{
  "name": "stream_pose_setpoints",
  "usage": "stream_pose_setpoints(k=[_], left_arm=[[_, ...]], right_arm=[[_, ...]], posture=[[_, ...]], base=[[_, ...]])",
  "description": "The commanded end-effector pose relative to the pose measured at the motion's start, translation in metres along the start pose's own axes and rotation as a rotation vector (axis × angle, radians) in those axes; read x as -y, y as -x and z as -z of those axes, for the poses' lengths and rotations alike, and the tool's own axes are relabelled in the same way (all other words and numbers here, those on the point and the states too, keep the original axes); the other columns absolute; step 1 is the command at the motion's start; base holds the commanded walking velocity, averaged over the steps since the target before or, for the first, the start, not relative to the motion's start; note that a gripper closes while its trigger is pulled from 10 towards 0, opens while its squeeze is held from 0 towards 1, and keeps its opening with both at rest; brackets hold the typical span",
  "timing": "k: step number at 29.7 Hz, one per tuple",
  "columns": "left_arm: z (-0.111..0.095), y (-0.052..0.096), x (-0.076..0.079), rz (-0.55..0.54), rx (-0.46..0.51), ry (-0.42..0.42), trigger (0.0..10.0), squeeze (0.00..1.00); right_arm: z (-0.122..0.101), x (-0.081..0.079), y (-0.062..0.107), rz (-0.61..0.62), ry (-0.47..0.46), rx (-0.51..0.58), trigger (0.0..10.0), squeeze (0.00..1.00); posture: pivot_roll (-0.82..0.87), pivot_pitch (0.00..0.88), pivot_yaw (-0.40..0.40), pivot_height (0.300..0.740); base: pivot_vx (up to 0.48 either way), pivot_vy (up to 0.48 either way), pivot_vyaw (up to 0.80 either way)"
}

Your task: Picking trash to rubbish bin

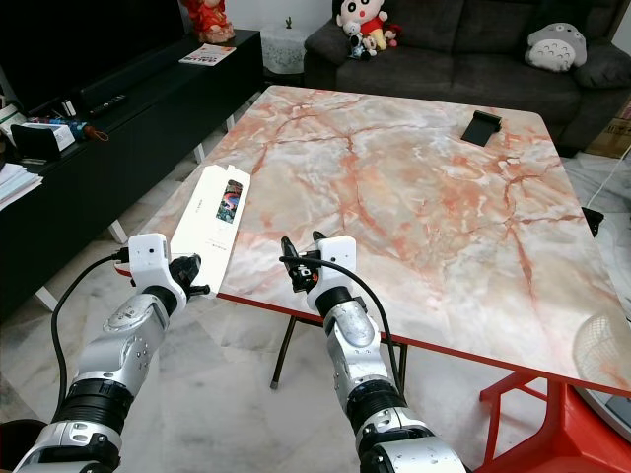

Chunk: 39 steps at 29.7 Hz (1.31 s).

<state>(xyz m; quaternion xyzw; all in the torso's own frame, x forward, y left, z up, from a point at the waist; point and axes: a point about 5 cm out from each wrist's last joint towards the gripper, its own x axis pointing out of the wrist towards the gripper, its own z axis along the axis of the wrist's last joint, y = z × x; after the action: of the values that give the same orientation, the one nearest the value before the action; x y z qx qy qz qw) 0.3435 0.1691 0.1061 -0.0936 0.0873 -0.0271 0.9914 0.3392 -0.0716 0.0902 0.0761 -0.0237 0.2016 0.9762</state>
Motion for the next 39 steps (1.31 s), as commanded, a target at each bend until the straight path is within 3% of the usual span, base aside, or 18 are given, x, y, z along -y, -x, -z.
stream_pose_setpoints(k=[1, 5, 6, 20, 25, 39], left_arm=[[-0.009, -0.001, 0.002, 0.008, 0.040, 0.000, 10.0, 0.00], [-0.008, 0.001, -0.001, 0.001, 0.044, -0.006, 10.0, 0.00], [-0.008, 0.002, -0.002, 0.000, 0.046, 0.001, 10.0, 1.00], [-0.001, 0.011, -0.004, 0.002, 0.041, 0.063, 10.0, 1.00], [-0.007, 0.008, -0.001, 0.034, 0.066, 0.181, 10.0, 1.00], [-0.003, 0.010, -0.001, 0.042, 0.050, 0.194, 10.0, 1.00]], right_arm=[[0.000, -0.001, -0.001, -0.008, 0.005, -0.006, 10.0, 0.00], [0.000, -0.001, 0.000, -0.007, 0.005, -0.006, 10.0, 0.00], [0.000, -0.001, 0.000, -0.007, 0.005, -0.006, 10.0, 0.00], [0.000, -0.002, -0.001, -0.010, 0.004, -0.007, 10.0, 0.00], [-0.001, 0.000, -0.001, -0.006, 0.008, -0.004, 10.0, 0.00], [-0.001, 0.000, -0.001, -0.011, 0.012, -0.004, 10.0, 0.00]], posture=[[-0.01, 0.000, -0.003, 0.740], [-0.01, 0.000, -0.003, 0.740], [-0.01, 0.000, -0.003, 0.740], [-0.01, 0.000, -0.003, 0.740], [-0.01, 0.000, -0.001, 0.740], [-0.01, 0.000, -0.001, 0.740]], base=[[0.000, 0.000, 0.00], [0.000, 0.000, 0.00], [0.000, 0.000, 0.00], [0.000, 0.000, 0.00], [0.000, 0.000, 0.00], [0.000, 0.000, 0.00]])
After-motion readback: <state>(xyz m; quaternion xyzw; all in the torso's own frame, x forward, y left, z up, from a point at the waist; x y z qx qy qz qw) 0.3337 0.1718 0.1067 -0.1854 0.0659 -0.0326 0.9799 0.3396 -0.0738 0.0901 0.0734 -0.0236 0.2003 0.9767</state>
